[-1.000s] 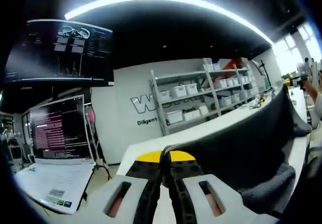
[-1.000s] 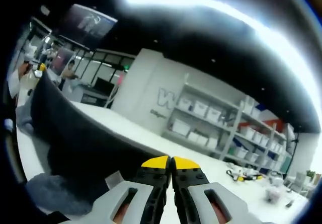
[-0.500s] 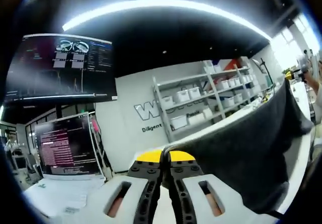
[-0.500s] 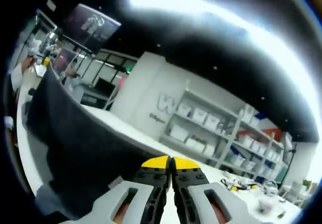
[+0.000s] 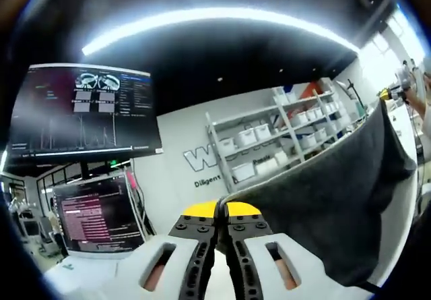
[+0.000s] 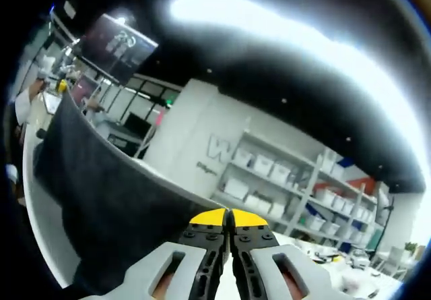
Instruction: Open the folded towel by lifting each exposed corner and separating the folded layers until the towel lies flat within the target outline without major curled edges
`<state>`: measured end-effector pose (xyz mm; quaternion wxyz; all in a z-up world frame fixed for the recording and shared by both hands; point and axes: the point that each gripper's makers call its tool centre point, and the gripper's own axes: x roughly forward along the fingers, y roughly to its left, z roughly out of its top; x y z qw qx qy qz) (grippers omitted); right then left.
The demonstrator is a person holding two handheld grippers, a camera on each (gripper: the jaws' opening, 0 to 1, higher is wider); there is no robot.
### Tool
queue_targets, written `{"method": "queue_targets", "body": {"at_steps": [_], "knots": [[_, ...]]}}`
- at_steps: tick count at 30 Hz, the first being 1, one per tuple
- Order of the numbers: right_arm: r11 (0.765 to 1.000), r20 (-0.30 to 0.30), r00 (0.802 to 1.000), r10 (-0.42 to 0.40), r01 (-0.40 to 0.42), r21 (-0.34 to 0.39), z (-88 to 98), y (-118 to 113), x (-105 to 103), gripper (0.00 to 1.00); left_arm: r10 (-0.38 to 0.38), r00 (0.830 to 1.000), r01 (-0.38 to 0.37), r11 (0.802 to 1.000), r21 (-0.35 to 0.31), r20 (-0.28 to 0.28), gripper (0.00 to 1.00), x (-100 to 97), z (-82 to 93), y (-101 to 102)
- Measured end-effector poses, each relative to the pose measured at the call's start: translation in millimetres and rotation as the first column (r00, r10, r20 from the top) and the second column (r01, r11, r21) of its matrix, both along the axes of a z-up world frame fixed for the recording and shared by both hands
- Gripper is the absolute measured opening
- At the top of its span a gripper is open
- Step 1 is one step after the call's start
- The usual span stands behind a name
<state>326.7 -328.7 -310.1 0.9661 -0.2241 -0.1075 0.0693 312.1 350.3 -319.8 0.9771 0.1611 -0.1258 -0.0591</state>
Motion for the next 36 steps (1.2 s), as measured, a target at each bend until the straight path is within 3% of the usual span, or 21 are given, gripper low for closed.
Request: {"method": "queue_targets", "body": {"at_steps": [16,36], "knots": [[1.0,0.048,0.999,0.014,-0.013,-0.023,31.6,10.7,-13.0,0.0,0.015,0.998,-0.016,1.0,0.003,0.056,0.02,-13.4,28.6,7.2],[0.998,0.074,0.997,-0.001,0.006,-0.058,56.0,0.3,-21.2,0.0,0.033,0.995,-0.039,0.998,0.053,0.098,0.02,-29.5,58.0,2.3]]}}
